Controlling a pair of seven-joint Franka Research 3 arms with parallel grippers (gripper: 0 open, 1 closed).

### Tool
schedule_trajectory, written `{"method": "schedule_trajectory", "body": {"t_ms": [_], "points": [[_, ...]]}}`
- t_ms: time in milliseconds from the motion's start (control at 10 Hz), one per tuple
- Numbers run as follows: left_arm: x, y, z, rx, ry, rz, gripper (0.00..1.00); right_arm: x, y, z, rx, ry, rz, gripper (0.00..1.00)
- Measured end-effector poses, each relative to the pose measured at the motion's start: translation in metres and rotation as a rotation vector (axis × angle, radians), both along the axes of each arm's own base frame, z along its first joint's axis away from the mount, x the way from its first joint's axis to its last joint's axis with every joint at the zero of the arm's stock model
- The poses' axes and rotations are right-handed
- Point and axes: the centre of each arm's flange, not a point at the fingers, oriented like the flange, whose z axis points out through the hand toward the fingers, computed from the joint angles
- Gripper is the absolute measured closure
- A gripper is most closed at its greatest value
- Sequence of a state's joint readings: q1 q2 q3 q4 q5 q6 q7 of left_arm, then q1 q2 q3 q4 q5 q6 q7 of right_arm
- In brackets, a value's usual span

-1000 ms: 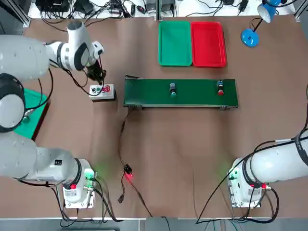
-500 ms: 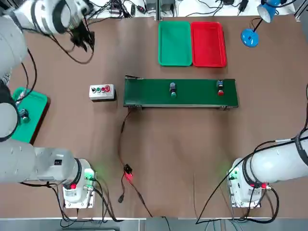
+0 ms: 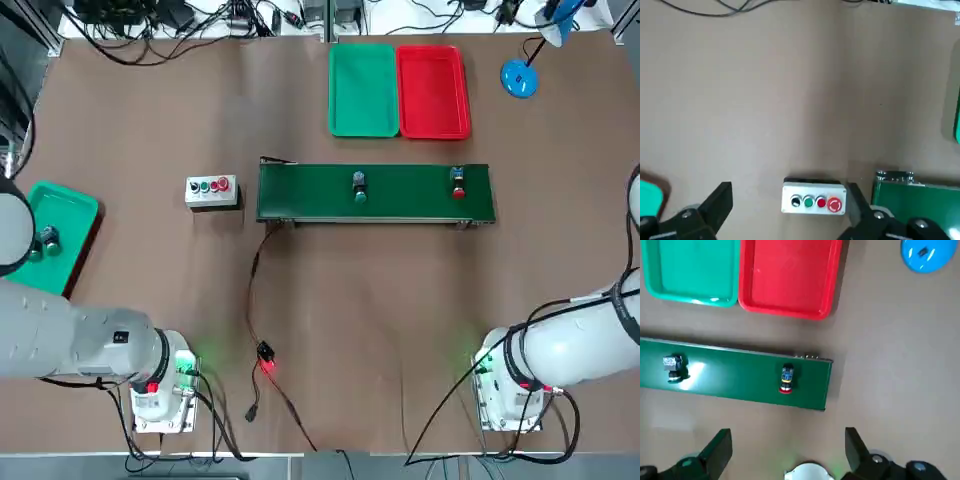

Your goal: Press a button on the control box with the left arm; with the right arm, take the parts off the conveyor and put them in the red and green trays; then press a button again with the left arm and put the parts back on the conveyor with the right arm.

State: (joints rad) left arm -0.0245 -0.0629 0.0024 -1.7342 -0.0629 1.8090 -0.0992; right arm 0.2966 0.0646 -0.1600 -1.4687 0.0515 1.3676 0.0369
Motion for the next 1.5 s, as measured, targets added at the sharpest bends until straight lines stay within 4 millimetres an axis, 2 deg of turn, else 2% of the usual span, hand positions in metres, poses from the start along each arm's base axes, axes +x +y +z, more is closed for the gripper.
{"method": "schedule_trajectory", "body": {"t_ms": [200, 300, 500, 1100, 1300, 1500], "points": [[-0.005, 0.016, 0.038, 0.008, -0.004, -0.047, 0.0, 0.002, 0.023, -0.057, -0.016, 0.051, -0.012, 0.0], [-0.004, 0.017, 0.047, 0.012, 0.006, -0.06, 0.0, 0.005, 0.027, -0.087, -0.018, 0.052, -0.014, 0.0], [0.003, 0.016, 0.049, 0.021, 0.049, -0.1, 0.0, -0.001, 0.03, -0.139, -0.01, 0.025, -0.012, 0.0], [0.007, 0.021, 0.043, 0.072, 0.084, -0.118, 0.0, -0.08, 0.014, -0.242, 0.03, -0.079, -0.016, 0.01], [0.009, 0.023, 0.04, 0.081, 0.09, -0.115, 0.0, -0.098, 0.013, -0.278, 0.033, -0.118, -0.014, 0.01], [0.009, 0.026, 0.04, 0.08, 0.091, -0.103, 0.0, -0.105, 0.012, -0.297, 0.038, -0.165, -0.017, 0.03]]}}
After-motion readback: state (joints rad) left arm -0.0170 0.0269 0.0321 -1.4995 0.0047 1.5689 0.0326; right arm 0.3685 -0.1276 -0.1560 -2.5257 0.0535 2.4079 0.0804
